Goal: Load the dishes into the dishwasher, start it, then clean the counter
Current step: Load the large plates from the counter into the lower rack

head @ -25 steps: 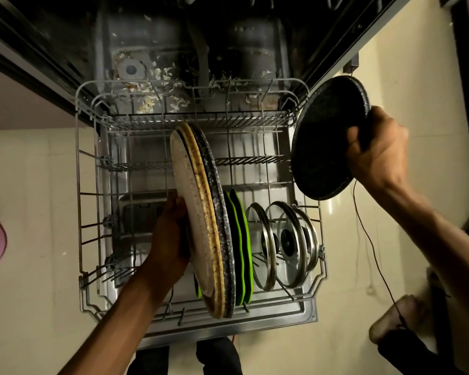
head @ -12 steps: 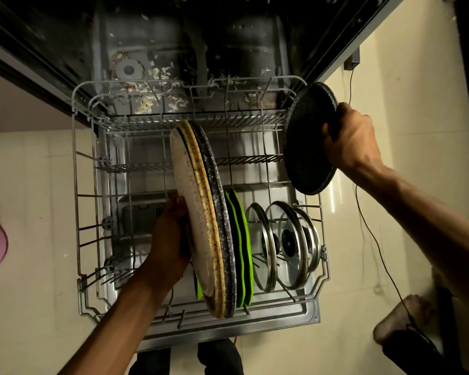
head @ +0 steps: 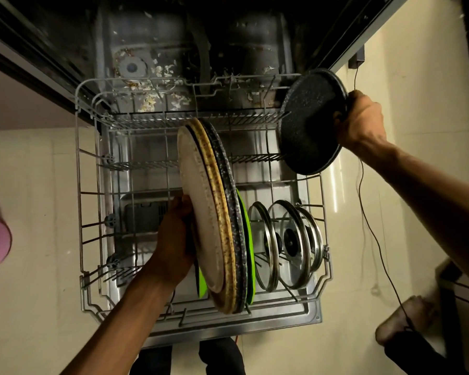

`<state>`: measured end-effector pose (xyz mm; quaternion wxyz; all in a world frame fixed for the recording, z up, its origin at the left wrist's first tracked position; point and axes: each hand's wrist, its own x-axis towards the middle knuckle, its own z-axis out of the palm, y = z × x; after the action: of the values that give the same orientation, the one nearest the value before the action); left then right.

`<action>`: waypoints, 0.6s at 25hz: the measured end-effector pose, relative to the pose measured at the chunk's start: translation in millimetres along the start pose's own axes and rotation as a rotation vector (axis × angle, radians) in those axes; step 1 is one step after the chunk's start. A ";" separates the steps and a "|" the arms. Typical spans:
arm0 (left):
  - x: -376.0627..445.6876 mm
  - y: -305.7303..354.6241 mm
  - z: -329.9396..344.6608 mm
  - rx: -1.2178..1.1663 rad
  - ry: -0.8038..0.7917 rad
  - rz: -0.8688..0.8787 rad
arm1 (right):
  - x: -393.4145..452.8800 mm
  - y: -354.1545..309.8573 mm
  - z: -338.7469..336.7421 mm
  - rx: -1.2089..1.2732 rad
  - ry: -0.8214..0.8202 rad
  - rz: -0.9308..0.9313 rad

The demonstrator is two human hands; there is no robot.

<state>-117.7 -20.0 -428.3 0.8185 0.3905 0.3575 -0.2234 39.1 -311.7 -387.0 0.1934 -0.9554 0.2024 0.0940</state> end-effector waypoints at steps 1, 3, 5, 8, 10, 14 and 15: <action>0.9 0.7 0.0 -0.003 -0.045 0.012 | -8.8 2.7 -1.6 -0.006 0.000 -0.007; 1.0 6.6 2.0 -0.025 -0.092 0.016 | -40.0 -4.2 -8.6 0.040 0.014 -0.072; 8.1 8.6 3.3 -0.028 -0.046 0.003 | -81.6 -24.0 -16.6 0.234 0.032 -0.166; 22.2 5.3 0.9 0.051 0.145 0.067 | -155.3 -65.0 -26.9 0.578 -0.152 -0.233; 24.4 5.6 1.2 0.118 0.184 0.133 | -190.1 -87.3 -32.4 0.755 -0.226 -0.232; 30.4 6.3 -10.4 0.126 0.192 0.138 | -212.5 -107.0 -35.7 0.784 -0.225 -0.208; 31.9 3.8 -12.1 0.104 0.156 0.125 | -215.1 -110.1 -36.7 0.764 -0.227 -0.218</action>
<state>-99.6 -10.8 -456.0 0.7789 0.4703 0.3831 -0.1592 -104.3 -158.4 -261.7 0.5642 -0.8142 0.0976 0.0957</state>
